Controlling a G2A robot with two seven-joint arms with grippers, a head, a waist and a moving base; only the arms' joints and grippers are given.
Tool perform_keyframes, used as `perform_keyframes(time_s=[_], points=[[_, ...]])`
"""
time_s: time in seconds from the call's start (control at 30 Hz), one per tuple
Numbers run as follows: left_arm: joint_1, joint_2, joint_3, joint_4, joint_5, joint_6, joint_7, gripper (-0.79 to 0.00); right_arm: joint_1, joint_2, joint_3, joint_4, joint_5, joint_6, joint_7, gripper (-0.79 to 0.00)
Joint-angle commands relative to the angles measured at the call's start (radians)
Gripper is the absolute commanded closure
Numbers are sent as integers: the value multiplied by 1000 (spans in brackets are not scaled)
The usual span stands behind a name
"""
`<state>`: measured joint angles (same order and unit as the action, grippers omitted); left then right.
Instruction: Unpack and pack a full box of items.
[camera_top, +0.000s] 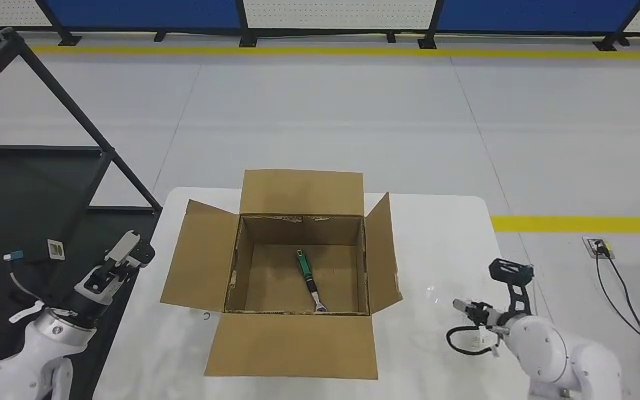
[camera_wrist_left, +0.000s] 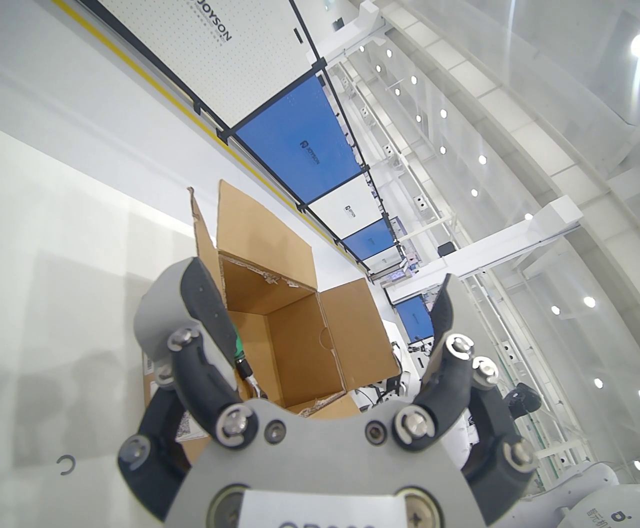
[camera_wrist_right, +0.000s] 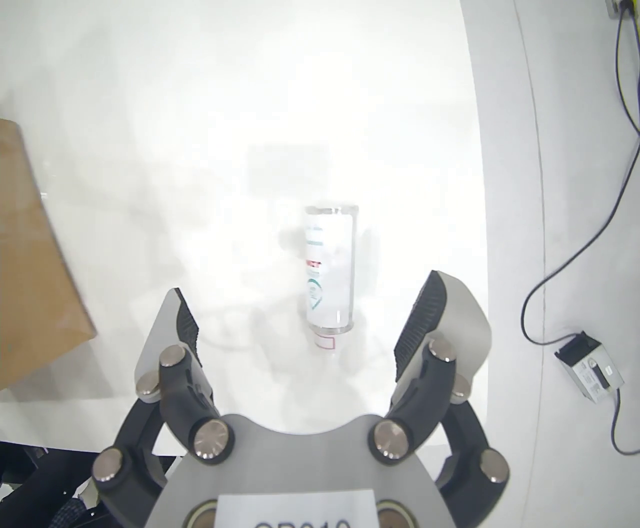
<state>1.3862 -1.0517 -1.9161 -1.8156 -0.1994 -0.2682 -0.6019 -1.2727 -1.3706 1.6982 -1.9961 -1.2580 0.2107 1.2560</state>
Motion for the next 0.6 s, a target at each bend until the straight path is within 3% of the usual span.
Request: perform_keyframes(time_s=[0.0,0.17,0.33,0.57], points=[[0,0,0,0,0,0,0,-785,-19,-1,-18,-127,3,5,-20,-785],[0,0,0,0,0,0,0,-785,-26,0,-118,-354,-51,-28,-66,-785],[0,0,0,0,0,0,0,-785,129,-4,-312,-354,-131,-97,-147,-785],[0,0,0,0,0,0,0,-785,369,-31,-639,-354,-205,-144,-20,-785]])
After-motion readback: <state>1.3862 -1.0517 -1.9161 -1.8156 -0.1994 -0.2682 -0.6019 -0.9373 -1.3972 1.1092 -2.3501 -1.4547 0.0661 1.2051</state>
